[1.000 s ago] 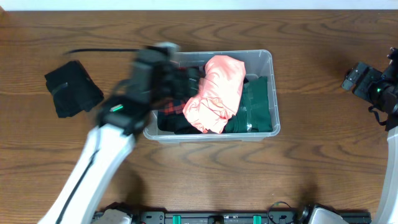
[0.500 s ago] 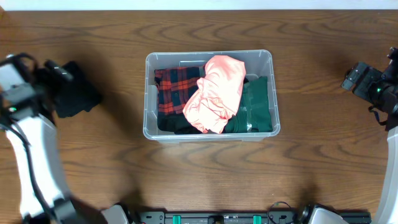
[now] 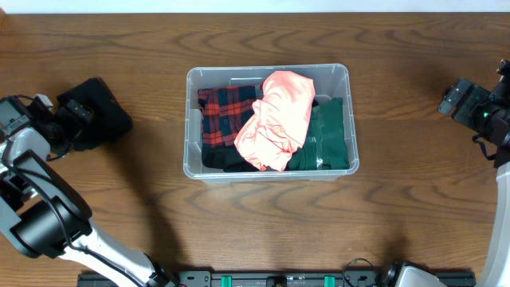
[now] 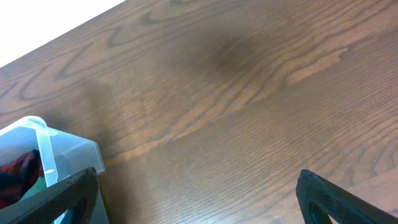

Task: Pack container
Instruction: 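Grasp the black folded garment on the left with the left gripper, then place the black garment into the bin's left side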

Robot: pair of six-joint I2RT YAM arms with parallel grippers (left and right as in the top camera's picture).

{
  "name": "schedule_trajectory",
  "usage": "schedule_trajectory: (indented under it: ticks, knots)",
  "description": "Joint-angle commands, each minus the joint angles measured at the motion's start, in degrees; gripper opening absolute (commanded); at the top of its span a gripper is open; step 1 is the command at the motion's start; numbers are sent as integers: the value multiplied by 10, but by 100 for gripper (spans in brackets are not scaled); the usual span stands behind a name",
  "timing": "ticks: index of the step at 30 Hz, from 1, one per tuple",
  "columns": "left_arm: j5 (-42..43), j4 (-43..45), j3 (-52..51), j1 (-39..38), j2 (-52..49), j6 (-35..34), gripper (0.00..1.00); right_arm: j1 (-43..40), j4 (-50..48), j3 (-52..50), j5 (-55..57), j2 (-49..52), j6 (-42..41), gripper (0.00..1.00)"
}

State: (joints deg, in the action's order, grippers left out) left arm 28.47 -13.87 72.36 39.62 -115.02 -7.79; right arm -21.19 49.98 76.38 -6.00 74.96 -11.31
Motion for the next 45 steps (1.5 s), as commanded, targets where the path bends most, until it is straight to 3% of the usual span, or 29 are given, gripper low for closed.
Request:
schedule_trajectory:
  ticks: [1, 3, 5, 7, 12, 17, 19, 26, 32, 39, 45]
  knots:
    - [29, 9, 19, -2, -4, 29, 100, -5, 0, -3, -3, 1, 7, 99]
    - [29, 9, 19, -2, -4, 29, 89, -5, 0, -3, -3, 1, 7, 99]
    - [29, 9, 19, -2, -4, 29, 63, -5, 0, -3, -3, 1, 7, 99]
    - [29, 7, 19, -2, -4, 29, 44, -5, 0, -3, -3, 1, 7, 99]
    - [29, -5, 19, -2, -4, 28, 36, -5, 2, -3, -3, 1, 7, 99]
    - [45, -12, 19, -2, -3, 28, 19, -5, 2, -3, -3, 1, 8, 99]
    - [70, -12, 19, -3, 2, 28, 6, -5, 2, -3, -3, 1, 13, 99]
    - [89, -37, 19, -28, 82, 26, 6, -5, 2, -3, -3, 1, 13, 99]
    - [89, -72, 19, -93, 227, 26, 6, -5, 6, -3, -3, 1, 17, 99]
    - [90, -158, 19, -226, 379, 4, 6, -5, 9, -3, -3, 1, 17, 99]
    - [91, -261, 18, -369, 407, 19, 6, -5, 9, -3, -3, 1, 17, 99]
